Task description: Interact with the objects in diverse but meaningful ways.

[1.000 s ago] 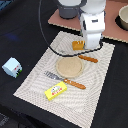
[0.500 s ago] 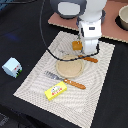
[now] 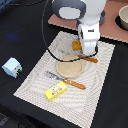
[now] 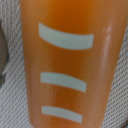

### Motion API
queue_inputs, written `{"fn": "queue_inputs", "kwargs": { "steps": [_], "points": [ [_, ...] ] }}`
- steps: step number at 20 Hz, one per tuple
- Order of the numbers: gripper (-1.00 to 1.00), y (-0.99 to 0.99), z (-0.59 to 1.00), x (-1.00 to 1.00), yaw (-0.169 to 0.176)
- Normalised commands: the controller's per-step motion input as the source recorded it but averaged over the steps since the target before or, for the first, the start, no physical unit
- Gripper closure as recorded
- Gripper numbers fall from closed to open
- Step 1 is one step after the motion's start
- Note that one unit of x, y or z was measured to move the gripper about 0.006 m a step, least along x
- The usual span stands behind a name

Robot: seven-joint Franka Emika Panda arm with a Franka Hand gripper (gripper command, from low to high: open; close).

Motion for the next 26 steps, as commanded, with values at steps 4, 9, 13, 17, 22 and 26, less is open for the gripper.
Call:
{"fn": "queue_inputs", "kwargs": {
  "steps": [4, 9, 13, 17, 22, 26],
  "points": [
    [1.0, 0.3, -0.25, -0.17, 0.0],
    [1.0, 0.07, 0.5, -0.22, 0.0],
    [1.0, -0.2, 1.0, -0.34, -0.001],
    [1.0, -0.52, 1.0, -0.21, 0.0],
    [1.0, -0.7, 0.93, -0.13, 0.0],
    [1.0, -0.87, 0.07, -0.15, 0.0]
  ]
}}
